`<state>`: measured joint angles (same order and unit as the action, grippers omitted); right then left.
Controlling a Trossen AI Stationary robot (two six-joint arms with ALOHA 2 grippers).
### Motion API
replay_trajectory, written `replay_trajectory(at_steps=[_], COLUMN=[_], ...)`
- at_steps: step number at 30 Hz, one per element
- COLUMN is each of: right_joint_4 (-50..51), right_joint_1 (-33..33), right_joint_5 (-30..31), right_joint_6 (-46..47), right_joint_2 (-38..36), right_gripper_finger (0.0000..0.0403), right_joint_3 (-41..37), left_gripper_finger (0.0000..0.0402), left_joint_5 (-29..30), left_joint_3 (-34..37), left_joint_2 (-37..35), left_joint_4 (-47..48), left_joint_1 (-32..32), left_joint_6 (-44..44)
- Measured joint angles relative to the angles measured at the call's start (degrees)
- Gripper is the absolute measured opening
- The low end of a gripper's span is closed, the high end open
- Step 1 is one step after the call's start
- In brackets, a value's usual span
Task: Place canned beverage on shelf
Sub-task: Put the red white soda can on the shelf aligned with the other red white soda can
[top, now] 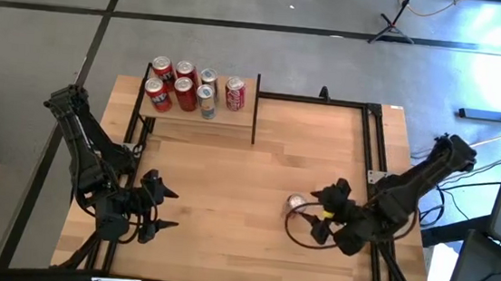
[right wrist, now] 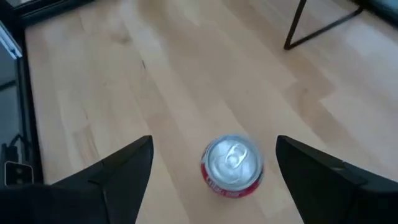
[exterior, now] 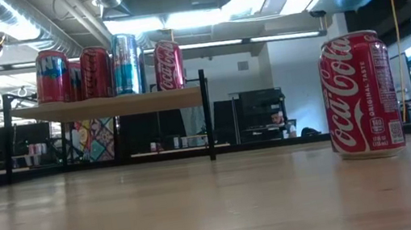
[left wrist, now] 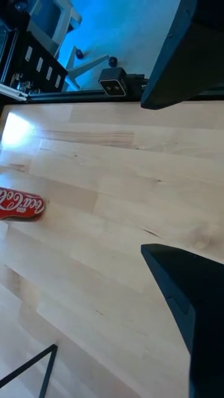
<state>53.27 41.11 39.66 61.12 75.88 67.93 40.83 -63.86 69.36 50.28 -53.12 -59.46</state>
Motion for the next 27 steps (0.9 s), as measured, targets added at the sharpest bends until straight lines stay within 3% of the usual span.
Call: replay_trajectory(at_steps=[5, 9, 16, 27], right_joint_4=[-9.7, -17.6, -14.7, -28.8], right_joint_1=[0.1, 0.1, 0.2, 0.1], right_joint_5=[-3.0, -3.4, 2.8, 9.0], right_joint_6=[6.2, 3.2, 2.0, -1.2], right_joint_2=[-0.6, -0.2, 0.5, 1.1], right_gripper_finger=[0.0326, 0.0326, 0.0326, 0.0326], right_joint_3=[-6.0, -8.9, -12.4, -23.6], left_gripper_finger=[0.0360, 0.0360, 0.0360, 0.0360], left_joint_5=[0.0, 0.0, 0.0, -1.7], left_joint_3=[0.0, 0.0, 0.0, 0.0], left_joint_2=[0.0, 0.0, 0.0, 0.0], left_joint_4=[-0.6, -1.1, -1.6, -2.0], left_joint_1=[0.0, 0.0, 0.0, 0.0], left_joint_6=[-0.2, -0.2, -0.2, -0.4])
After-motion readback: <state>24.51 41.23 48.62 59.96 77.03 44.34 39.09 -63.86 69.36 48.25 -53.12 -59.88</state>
